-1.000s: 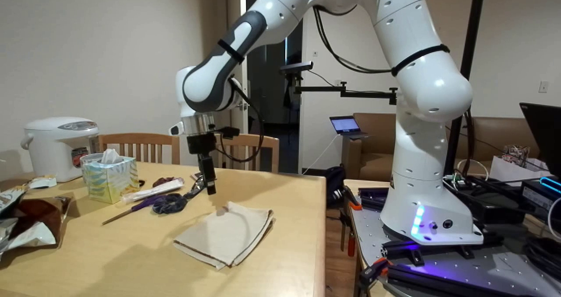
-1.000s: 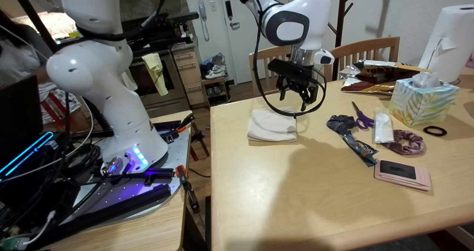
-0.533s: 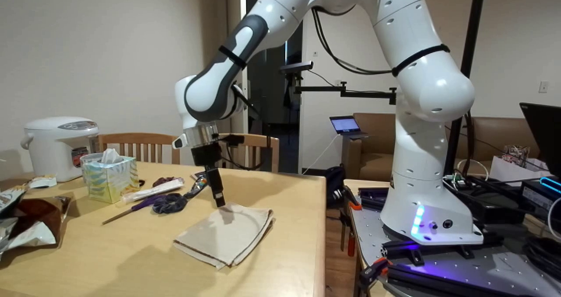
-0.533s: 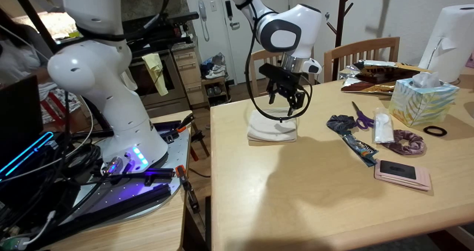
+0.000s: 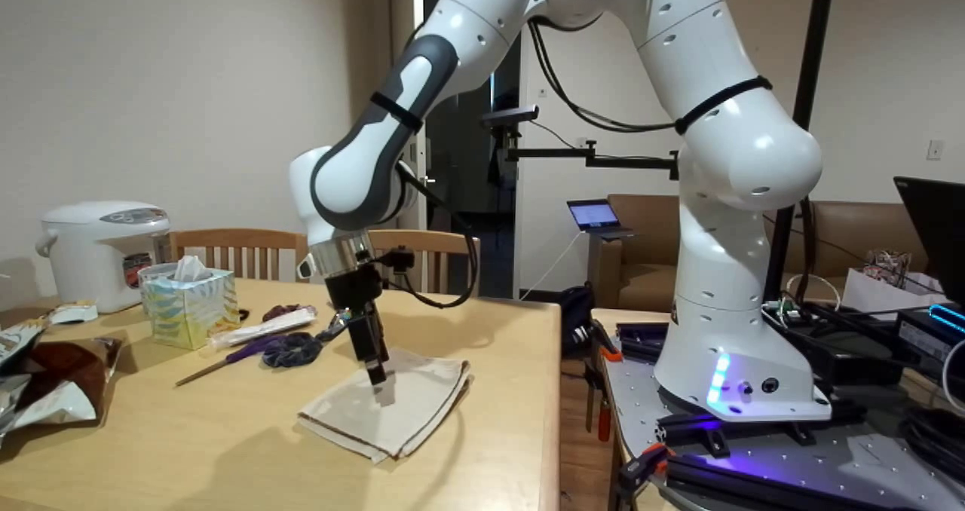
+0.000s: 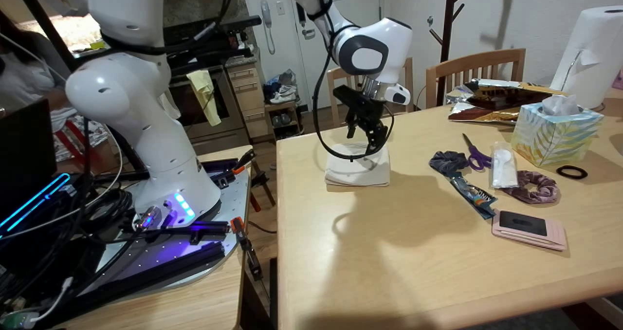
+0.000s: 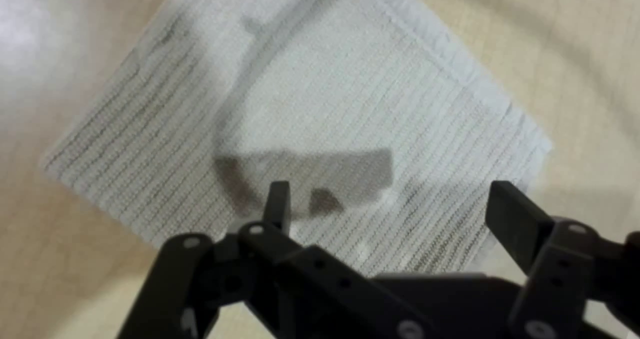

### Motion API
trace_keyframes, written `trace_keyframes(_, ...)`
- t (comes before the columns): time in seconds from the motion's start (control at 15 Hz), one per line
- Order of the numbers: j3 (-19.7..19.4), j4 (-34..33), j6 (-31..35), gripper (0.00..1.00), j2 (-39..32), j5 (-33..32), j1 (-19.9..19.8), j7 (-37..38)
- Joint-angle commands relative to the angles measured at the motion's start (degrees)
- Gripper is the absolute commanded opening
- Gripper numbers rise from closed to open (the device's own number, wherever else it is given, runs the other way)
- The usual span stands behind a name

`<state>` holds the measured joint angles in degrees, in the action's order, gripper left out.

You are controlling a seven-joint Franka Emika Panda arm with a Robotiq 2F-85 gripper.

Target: Move the plastic spoon forward then wipe the table with the cloth.

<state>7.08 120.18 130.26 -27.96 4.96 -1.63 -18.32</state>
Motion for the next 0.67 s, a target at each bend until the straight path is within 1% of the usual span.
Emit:
trace_keyframes(0.0, -0.08, -0.92, -0.53, 1.0, -1.47, 3.18, 0.56, 5.99)
trace_keyframes(0.27, 0.22, -1.19, 0.89, 1.0, -2.73, 6.83, 0.4, 8.96)
trace_keyframes(0.4, -0.21, -0.71, 5.78, 1.0, -3.29, 7.8, 1.0, 11.02)
trace_keyframes(0.53, -1.67, -1.41, 7.7, 1.0, -4.34, 4.48, 2.91, 13.81)
trace_keyframes(0.6, -3.17, -1.66, 8.64, 1.0, -4.67, 2.03, 4.59, 16.66)
